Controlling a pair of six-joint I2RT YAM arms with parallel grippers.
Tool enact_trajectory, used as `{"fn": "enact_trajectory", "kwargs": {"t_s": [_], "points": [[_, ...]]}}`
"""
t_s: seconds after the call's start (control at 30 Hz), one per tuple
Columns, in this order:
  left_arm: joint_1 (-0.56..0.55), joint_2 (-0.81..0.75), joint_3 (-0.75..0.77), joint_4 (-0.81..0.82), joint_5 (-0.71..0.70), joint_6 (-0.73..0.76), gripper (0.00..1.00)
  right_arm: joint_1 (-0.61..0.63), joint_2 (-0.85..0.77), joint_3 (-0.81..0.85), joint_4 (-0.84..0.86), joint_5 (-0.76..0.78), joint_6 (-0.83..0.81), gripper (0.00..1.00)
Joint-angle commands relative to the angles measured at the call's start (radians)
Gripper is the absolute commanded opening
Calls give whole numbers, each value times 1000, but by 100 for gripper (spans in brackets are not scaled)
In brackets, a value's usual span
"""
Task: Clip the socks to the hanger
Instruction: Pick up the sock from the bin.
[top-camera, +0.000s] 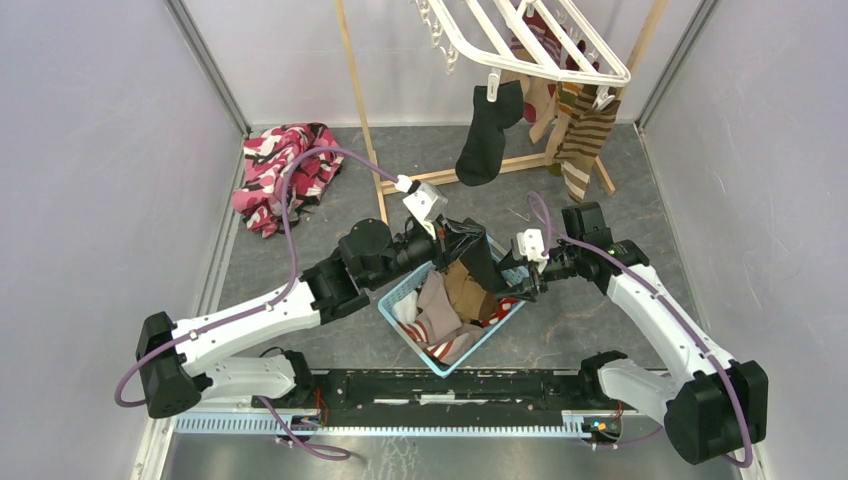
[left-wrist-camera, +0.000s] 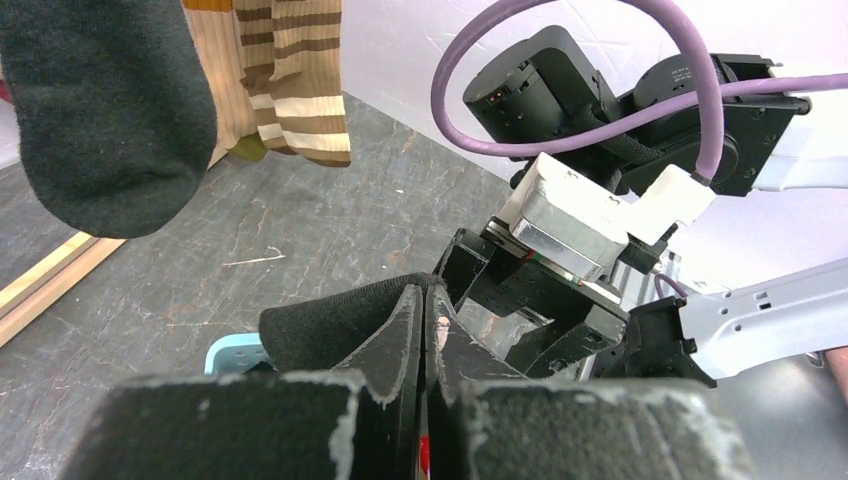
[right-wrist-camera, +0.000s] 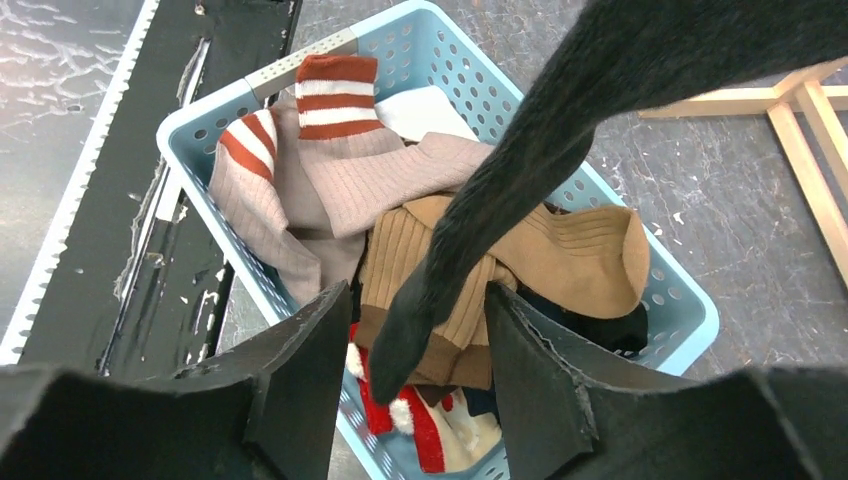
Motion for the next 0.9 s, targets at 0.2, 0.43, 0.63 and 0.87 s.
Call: {"fn": "enact_trajectory", "kwargs": {"t_s": [0.2,0.43,0.63,0.87], "points": [[8,-31,-18,56,-45,-47,2,18,28,5,40,-17,54,6],[37,-135,-211,69,-128,31,9,17,23,14,-102,-140,-113,0],[63,-205,-350,141,-70,14,65,17,20,3,-116,-207,-136,0],[61,-369,-525,256,250,143,75,-39,4,-35,-66,-385,-66,0]]}}
